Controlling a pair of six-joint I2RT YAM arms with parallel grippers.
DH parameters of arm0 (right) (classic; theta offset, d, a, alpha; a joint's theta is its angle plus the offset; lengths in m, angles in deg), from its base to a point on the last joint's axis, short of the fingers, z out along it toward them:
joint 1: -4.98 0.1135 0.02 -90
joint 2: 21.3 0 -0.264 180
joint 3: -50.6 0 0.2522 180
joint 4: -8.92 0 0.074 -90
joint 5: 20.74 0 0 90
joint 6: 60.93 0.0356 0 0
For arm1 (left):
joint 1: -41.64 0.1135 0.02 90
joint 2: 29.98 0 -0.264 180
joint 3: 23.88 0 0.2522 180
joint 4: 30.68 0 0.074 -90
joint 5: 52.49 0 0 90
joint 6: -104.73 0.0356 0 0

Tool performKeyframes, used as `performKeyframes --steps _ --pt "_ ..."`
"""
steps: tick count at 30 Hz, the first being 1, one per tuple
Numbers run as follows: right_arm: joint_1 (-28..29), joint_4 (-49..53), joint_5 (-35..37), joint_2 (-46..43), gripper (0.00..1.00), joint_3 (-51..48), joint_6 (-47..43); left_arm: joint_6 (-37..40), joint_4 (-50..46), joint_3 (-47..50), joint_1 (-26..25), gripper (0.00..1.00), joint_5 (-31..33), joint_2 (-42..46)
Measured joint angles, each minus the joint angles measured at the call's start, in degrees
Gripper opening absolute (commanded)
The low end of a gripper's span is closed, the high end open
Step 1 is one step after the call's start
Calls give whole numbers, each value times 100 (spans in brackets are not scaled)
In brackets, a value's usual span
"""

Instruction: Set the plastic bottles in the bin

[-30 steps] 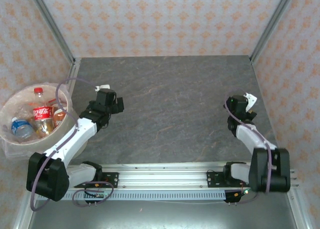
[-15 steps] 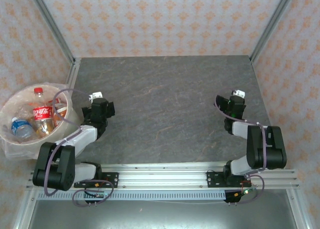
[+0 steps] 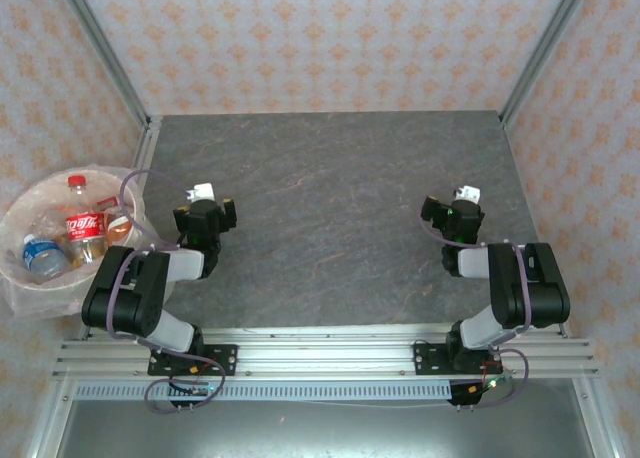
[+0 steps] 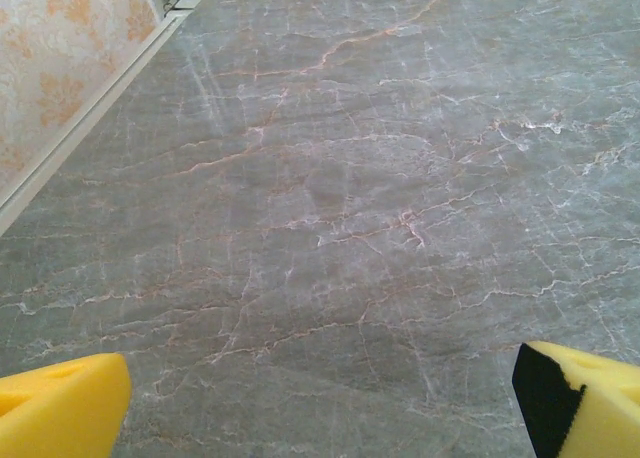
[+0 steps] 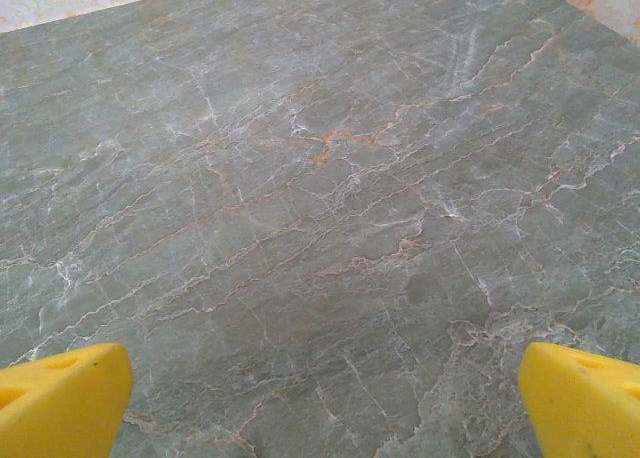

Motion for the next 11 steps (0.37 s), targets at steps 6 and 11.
performKeyframes --steps 6,11 --pt "0 0 0 2 99 2 -26 -2 247 9 0 100 68 2" --pt "2 0 0 2 99 28 -63 0 249 9 0 100 111 2"
